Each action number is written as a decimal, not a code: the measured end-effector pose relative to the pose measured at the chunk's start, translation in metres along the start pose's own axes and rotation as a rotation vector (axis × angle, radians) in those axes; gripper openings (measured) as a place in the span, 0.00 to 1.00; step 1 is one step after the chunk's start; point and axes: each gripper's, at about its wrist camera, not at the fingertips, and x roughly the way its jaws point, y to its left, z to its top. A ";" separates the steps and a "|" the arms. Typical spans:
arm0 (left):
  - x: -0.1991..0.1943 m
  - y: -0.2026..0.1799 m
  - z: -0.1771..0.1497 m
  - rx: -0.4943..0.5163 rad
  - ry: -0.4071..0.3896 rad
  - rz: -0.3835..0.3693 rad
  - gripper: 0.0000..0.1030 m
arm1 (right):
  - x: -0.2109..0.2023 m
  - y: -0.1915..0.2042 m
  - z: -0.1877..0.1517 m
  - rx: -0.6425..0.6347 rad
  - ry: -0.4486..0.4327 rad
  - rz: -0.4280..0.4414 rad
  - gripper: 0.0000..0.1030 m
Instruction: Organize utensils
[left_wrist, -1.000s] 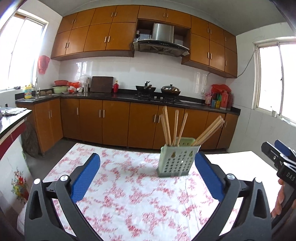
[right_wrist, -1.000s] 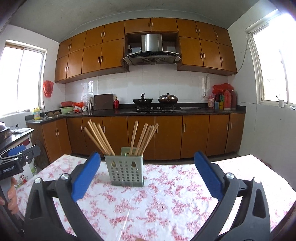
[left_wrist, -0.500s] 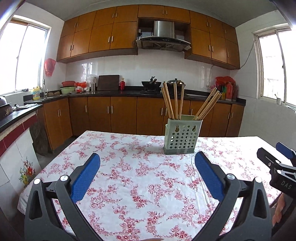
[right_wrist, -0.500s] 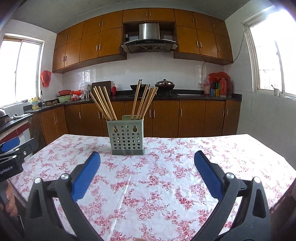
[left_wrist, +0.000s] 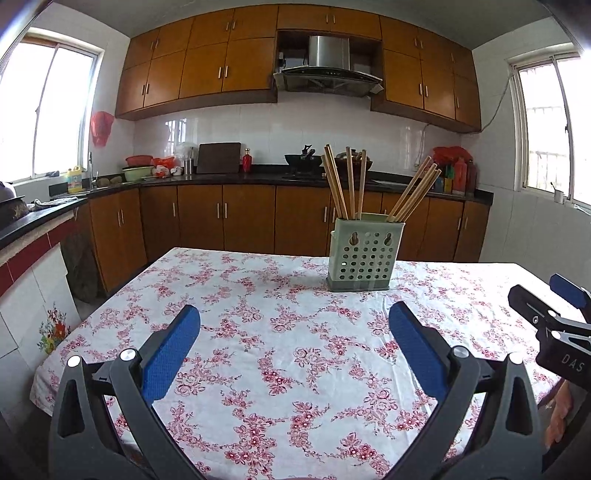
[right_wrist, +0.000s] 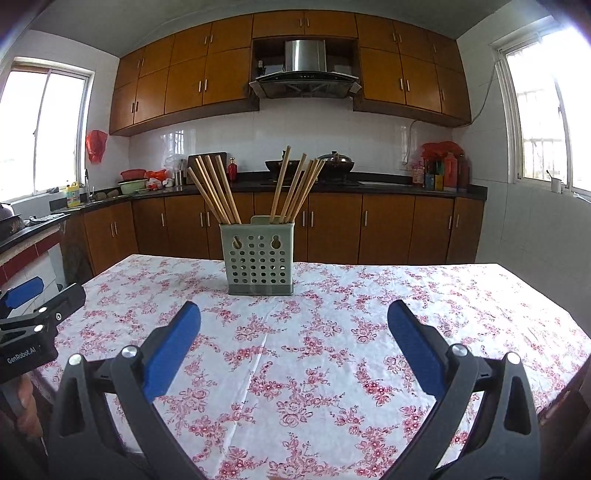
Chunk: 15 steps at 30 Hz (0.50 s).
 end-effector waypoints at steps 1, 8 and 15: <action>0.000 0.000 0.000 -0.001 0.000 -0.001 0.98 | 0.000 0.000 0.000 0.000 0.000 0.000 0.96; -0.001 0.001 -0.001 -0.009 0.002 -0.005 0.98 | 0.000 0.001 0.000 0.004 0.011 0.000 0.96; 0.001 0.001 -0.002 -0.010 0.016 -0.008 0.98 | 0.005 0.001 -0.001 0.012 0.024 -0.002 0.96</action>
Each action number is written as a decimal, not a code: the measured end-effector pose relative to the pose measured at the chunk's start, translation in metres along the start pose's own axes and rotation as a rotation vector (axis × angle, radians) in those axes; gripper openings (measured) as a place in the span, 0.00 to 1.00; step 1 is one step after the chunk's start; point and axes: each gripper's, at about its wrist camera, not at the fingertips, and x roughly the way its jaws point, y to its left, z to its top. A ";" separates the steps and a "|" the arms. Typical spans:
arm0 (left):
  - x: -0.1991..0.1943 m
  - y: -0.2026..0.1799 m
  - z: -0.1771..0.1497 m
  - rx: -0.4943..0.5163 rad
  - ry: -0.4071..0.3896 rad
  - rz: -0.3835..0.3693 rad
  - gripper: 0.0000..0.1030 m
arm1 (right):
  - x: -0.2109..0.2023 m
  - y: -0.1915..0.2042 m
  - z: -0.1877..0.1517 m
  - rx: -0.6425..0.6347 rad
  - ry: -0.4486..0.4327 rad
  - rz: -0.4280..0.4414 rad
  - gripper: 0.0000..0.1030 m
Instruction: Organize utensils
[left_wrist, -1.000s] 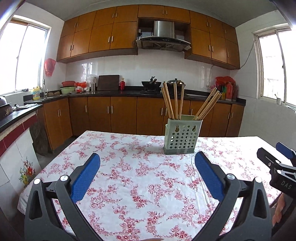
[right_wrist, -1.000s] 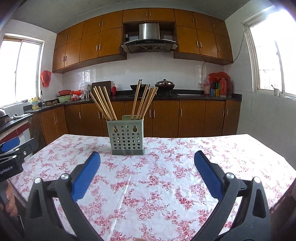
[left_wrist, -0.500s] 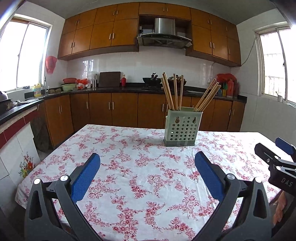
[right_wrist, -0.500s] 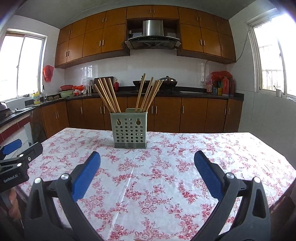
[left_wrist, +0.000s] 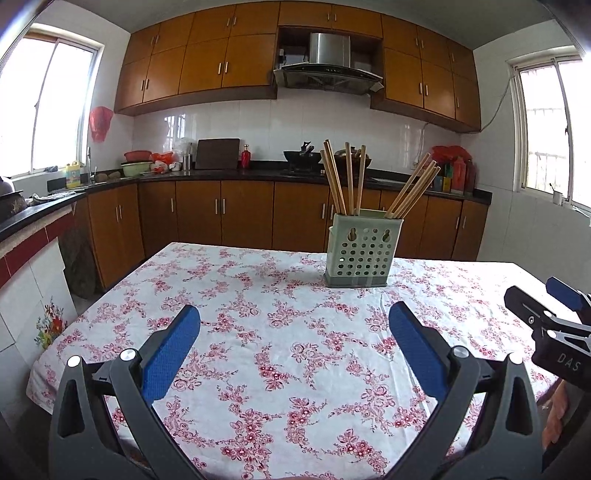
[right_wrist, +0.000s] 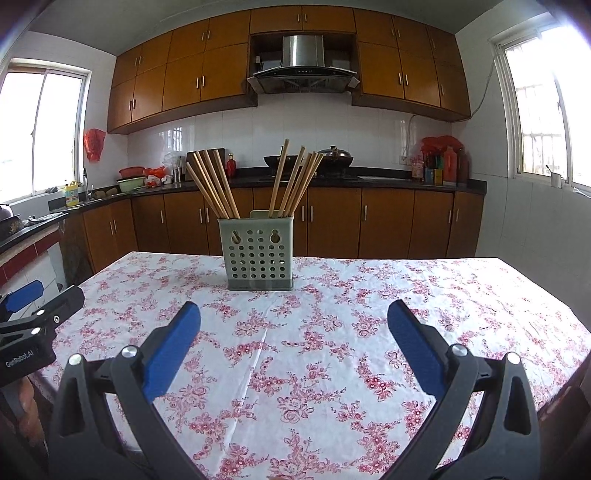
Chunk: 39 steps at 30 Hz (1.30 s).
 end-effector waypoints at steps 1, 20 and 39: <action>0.000 0.000 0.000 0.000 0.001 -0.001 0.98 | 0.002 -0.001 0.000 0.002 0.004 0.000 0.96; 0.001 0.001 -0.001 -0.005 0.010 -0.002 0.98 | 0.005 -0.001 -0.002 0.009 0.010 -0.003 0.96; 0.001 -0.001 -0.001 -0.004 0.013 -0.003 0.98 | 0.005 -0.001 -0.002 0.010 0.011 -0.003 0.96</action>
